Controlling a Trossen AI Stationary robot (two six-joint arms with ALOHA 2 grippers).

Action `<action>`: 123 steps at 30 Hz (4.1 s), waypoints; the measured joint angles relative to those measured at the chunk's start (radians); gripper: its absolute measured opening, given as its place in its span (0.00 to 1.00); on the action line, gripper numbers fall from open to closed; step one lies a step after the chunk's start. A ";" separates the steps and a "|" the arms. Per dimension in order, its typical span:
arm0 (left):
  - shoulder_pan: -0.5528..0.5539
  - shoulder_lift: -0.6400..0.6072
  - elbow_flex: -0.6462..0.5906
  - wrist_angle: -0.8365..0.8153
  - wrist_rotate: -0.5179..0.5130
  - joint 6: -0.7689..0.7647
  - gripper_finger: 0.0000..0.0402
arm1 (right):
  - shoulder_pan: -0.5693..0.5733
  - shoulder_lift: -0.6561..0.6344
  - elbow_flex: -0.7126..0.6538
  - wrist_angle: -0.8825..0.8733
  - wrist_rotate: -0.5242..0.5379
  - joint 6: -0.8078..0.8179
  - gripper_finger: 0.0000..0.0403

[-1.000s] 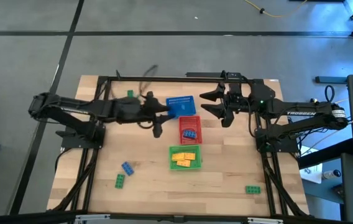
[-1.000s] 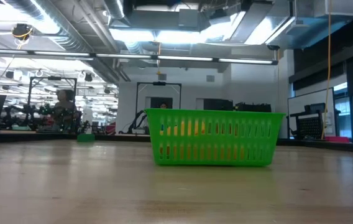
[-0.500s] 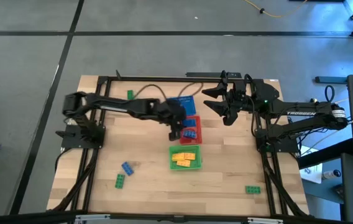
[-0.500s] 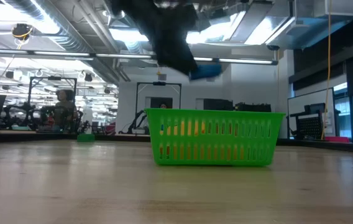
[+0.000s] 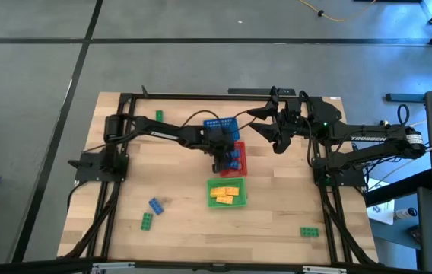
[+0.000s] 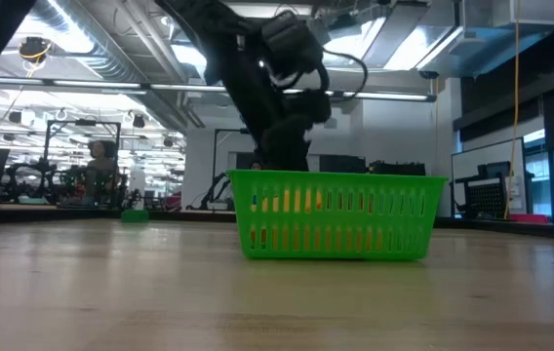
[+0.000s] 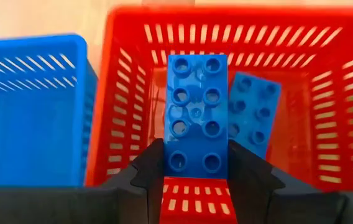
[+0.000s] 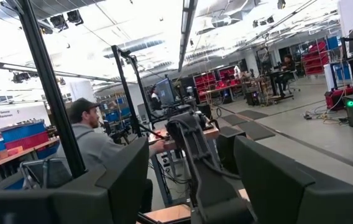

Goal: Sort & place blocks by color
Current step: Put the top blue game piece into the red basket, then put the blue game piece into the red basket

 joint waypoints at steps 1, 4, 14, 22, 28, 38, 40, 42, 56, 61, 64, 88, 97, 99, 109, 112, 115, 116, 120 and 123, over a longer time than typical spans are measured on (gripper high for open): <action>0.000 0.010 0.000 0.005 0.000 0.000 0.32 | 0.000 0.000 0.000 0.000 0.000 0.000 0.60; 0.000 0.026 0.000 0.008 0.000 0.000 0.32 | 0.000 0.000 0.000 0.000 0.000 0.000 0.60; -0.002 0.036 0.000 0.012 -0.020 0.000 0.38 | 0.000 0.000 0.000 0.000 0.000 0.000 0.60; -0.002 0.036 0.000 0.011 -0.009 -0.032 0.47 | 0.000 0.000 0.000 0.000 -0.001 -0.001 0.60; -0.002 0.022 -0.001 -0.005 0.015 -0.034 0.52 | 0.000 0.000 0.000 -0.001 -0.001 -0.001 0.60; 0.008 -0.201 -0.001 -0.043 0.026 -0.026 0.52 | 0.000 0.000 0.001 0.000 -0.002 -0.006 0.60; 0.013 -0.268 -0.001 -0.052 0.026 -0.026 0.52 | 0.000 0.000 0.001 -0.001 -0.002 -0.007 0.60; 0.014 -0.341 -0.001 -0.049 0.026 -0.027 0.52 | 0.000 0.000 0.002 -0.001 -0.003 -0.008 0.60; -0.032 -0.807 -0.185 0.244 0.049 -0.069 0.46 | 0.000 0.000 0.002 -0.002 -0.003 -0.013 0.60; -0.062 -0.937 -0.422 0.551 0.027 -0.168 0.41 | 0.000 0.000 0.002 -0.002 -0.003 -0.034 0.60; -0.073 -0.998 -0.534 0.660 0.002 -0.219 0.37 | 0.000 0.000 0.002 -0.002 -0.003 -0.035 0.60; -0.076 -1.106 -0.607 0.605 0.007 -0.226 0.00 | 0.000 0.000 0.002 -0.275 -0.117 -0.067 0.27; -0.076 -1.106 -0.607 0.603 0.007 -0.209 0.00 | -0.002 -0.006 0.002 -0.304 -0.135 -0.092 0.02; -0.076 -1.106 -0.607 0.603 0.007 -0.209 0.00 | -0.004 -0.017 0.002 -0.317 -0.136 -0.094 0.01; -0.076 -1.106 -0.607 0.603 0.007 -0.210 0.00 | -0.014 -0.079 0.001 -0.350 -0.137 -0.114 0.00; -0.076 -1.106 -0.607 0.604 0.006 -0.210 0.00 | -0.014 -0.080 0.001 -0.354 -0.136 -0.114 0.00; -0.076 -1.106 -0.607 0.604 -0.001 -0.209 0.01 | -0.014 -0.080 0.001 -0.353 -0.135 -0.113 0.00; -0.075 -1.106 -0.607 0.604 -0.001 -0.209 0.02 | -0.014 -0.080 0.001 -0.353 -0.135 -0.114 0.00; -0.075 -1.106 -0.607 0.604 -0.001 -0.209 0.03 | -0.014 -0.080 0.001 -0.353 -0.135 -0.113 0.00; -0.076 -1.106 -0.607 0.604 -0.001 -0.209 0.05 | -0.014 -0.080 0.001 -0.353 -0.135 -0.112 0.00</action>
